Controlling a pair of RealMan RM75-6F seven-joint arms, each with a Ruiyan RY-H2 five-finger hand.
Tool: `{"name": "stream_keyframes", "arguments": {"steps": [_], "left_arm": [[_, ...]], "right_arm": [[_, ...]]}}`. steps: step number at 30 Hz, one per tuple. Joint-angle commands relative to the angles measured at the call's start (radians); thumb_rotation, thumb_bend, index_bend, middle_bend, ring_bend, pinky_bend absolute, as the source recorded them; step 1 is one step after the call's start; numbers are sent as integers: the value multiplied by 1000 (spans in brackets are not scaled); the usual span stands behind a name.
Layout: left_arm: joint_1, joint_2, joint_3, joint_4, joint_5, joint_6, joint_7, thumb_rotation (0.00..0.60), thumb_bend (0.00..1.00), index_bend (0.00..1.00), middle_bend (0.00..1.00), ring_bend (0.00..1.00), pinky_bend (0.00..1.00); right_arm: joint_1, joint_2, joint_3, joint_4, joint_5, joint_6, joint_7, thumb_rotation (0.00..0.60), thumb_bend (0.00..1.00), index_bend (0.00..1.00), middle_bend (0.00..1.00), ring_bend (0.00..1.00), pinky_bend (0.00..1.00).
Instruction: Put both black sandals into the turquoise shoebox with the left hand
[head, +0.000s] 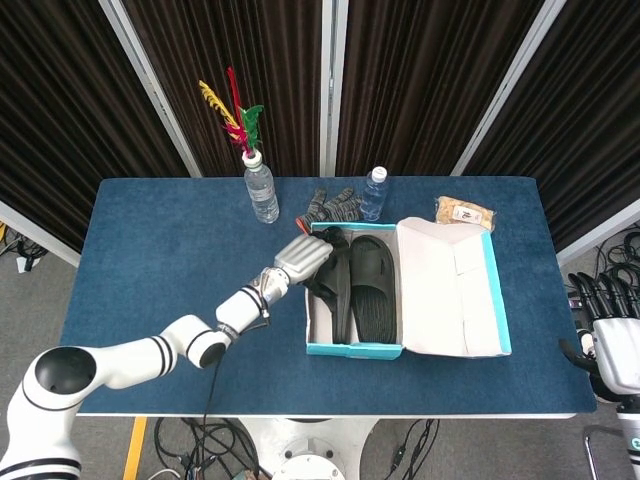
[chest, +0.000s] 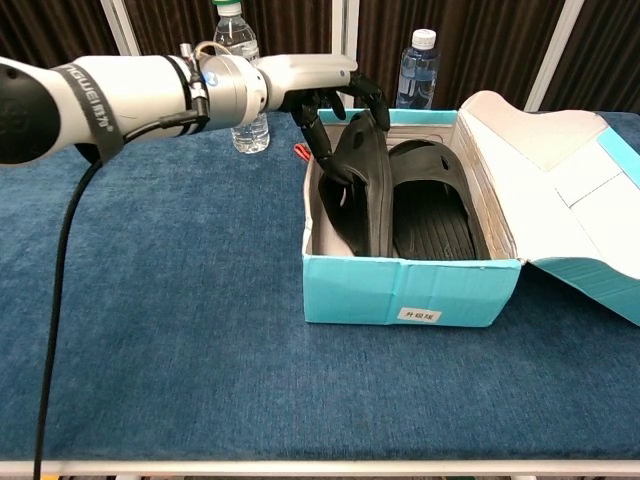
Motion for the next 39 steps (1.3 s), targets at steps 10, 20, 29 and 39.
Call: {"name": "stream_keyframes", "arguments": {"steps": [10,20,29,39], "left_arm": [[1,1,-4,-20,-117,-14,67,576,0,288,183,12,185],[241,241,1,-300,-28,239,-79,579,0,280,183,12,185],[548,396,141,-319,-17,536,-30,600,0,280,184,12,184],[832,423,267,-326,46,899,165,600,0,273,184,12,176]], "right_arm": [[-5,-3,0,13,-2,8,18,600,122,29,88,0,58],[-10,-8,-7,43,6,-7,90,600,122,29,89,0,58],[-10,-52,-19,153,27,-57,275,600,133,29,100,0,95],[-11,-93,-28,160,-36,-11,285,600,141,25,101,0,97]]}}
